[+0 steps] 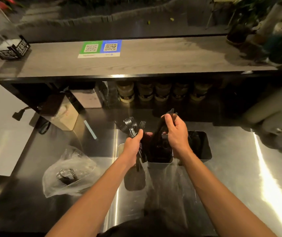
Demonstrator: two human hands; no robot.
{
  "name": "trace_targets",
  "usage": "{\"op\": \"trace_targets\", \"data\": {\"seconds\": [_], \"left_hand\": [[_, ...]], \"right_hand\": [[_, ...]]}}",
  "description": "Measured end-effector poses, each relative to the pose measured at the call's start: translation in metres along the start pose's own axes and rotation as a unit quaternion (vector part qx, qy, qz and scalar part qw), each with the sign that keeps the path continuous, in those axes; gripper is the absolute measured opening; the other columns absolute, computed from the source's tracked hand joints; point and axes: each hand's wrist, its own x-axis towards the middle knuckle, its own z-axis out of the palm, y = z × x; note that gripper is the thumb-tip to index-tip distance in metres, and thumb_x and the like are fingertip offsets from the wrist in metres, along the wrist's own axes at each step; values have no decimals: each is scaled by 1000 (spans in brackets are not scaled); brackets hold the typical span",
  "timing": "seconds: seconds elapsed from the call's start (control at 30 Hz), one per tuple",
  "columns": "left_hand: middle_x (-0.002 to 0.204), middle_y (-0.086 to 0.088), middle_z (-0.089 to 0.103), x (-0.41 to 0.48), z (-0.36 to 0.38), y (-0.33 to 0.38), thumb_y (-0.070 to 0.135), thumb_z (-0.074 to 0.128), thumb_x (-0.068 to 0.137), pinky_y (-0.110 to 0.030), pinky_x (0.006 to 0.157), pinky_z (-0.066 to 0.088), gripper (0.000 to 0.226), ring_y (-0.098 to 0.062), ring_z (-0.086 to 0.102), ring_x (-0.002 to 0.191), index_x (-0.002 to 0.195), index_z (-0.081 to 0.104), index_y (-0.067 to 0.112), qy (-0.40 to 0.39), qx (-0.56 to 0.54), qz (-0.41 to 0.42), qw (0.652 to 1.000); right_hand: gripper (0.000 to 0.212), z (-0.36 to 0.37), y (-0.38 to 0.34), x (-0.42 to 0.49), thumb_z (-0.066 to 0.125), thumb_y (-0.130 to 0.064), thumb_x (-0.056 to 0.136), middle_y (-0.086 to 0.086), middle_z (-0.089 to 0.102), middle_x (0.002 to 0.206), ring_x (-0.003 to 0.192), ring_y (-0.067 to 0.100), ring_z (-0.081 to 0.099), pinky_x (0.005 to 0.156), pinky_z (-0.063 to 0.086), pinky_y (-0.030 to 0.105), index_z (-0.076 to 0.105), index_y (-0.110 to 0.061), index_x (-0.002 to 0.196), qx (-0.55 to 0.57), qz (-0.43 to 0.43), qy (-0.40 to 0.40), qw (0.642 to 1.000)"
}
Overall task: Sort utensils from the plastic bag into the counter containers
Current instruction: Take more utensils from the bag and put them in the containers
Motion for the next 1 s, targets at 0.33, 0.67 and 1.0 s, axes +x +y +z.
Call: {"op": "trace_targets", "data": {"seconds": [0.33,0.67,1.0], "left_hand": [[66,3,53,6,66,14,28,59,101,-21,51,41,26,-9,43,51,81,64,13,-92,-26,47,994],[73,1,57,1,114,0,30,68,94,-19,45,33,21,-8,42,52,92,60,10,-200,-8,17,980],[69,1,41,8,117,-13,33,63,98,-21,45,31,24,-10,34,51,83,58,15,-263,6,40,964]], "right_hand": [[24,-78,-2,23,50,-31,104,-4,69,88,84,2,65,65,51,12,68,-17,102,-59,-78,56,994],[18,-132,24,26,52,-33,103,-10,62,78,72,7,60,61,48,28,63,-19,98,-224,-151,70,960],[25,-132,88,14,50,-36,103,-6,62,99,93,16,61,73,46,30,67,-18,106,-397,-80,-63,912]]}}
